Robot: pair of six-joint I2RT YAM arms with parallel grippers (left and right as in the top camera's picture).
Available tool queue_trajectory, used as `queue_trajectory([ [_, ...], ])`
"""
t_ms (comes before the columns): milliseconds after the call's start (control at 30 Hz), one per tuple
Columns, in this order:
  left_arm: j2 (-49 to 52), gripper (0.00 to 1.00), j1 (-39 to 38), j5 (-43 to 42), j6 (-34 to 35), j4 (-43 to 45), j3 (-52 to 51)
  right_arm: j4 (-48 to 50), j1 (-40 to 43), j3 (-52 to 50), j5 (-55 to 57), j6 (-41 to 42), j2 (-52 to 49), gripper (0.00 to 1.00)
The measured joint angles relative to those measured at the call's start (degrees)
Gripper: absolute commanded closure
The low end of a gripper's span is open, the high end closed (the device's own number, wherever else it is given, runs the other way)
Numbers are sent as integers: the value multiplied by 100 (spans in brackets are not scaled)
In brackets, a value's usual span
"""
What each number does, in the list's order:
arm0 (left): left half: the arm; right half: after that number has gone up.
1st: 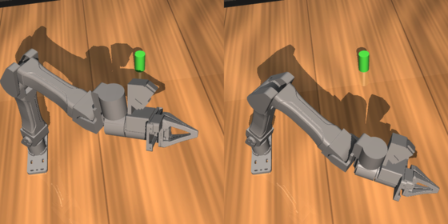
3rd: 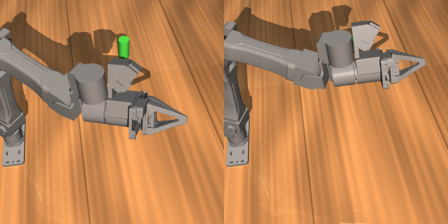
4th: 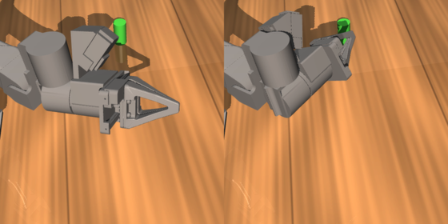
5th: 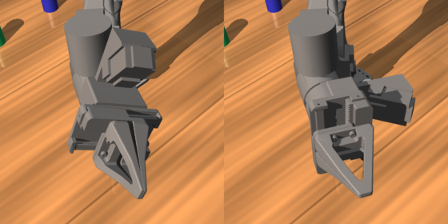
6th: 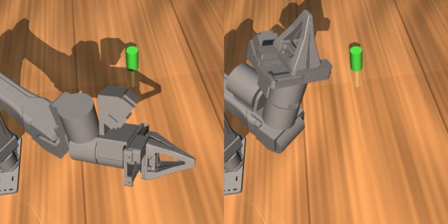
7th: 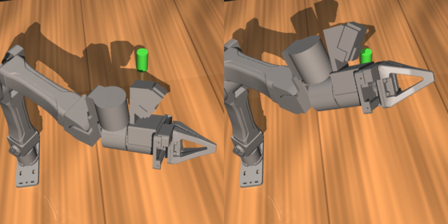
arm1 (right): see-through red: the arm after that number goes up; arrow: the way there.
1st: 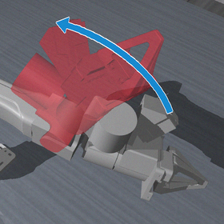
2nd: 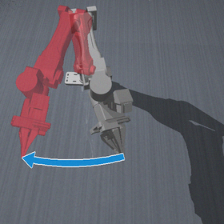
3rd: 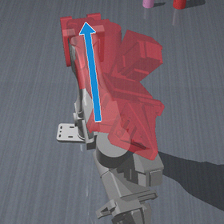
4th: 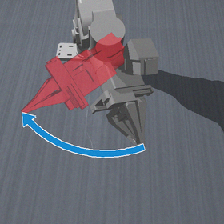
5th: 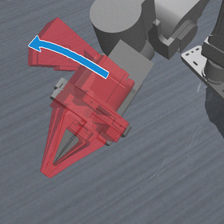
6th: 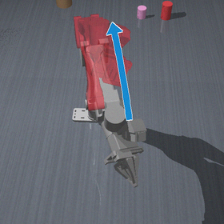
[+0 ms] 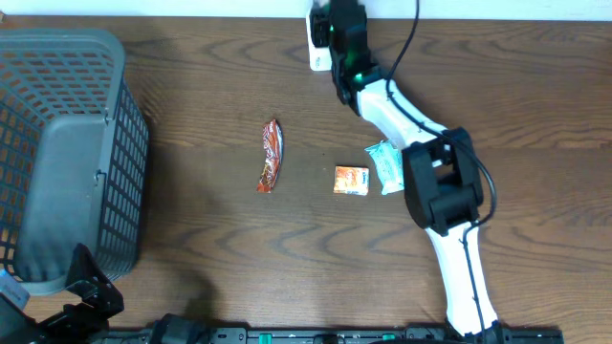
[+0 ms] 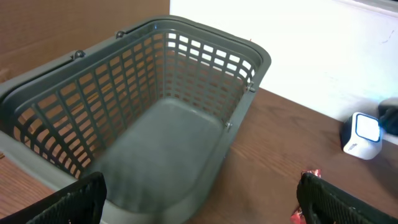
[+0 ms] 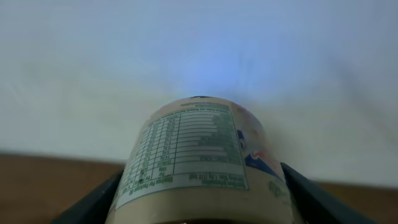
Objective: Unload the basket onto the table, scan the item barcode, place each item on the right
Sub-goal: 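Lift the bottle and hold its label up to the white scanner, then carry the bottle to the right edge and set it down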
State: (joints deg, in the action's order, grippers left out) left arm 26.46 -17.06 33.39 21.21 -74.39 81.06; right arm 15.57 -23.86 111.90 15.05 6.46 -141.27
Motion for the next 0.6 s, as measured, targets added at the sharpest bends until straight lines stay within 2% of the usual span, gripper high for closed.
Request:
queue_trajectory([
  [333,0,2,0,0,-26,0,0,146,-9,-70,0,-127,-275,81],
  [600,0,2,0,0,-26,-4,0,-170,-13,-72,0,-199,-203,81],
])
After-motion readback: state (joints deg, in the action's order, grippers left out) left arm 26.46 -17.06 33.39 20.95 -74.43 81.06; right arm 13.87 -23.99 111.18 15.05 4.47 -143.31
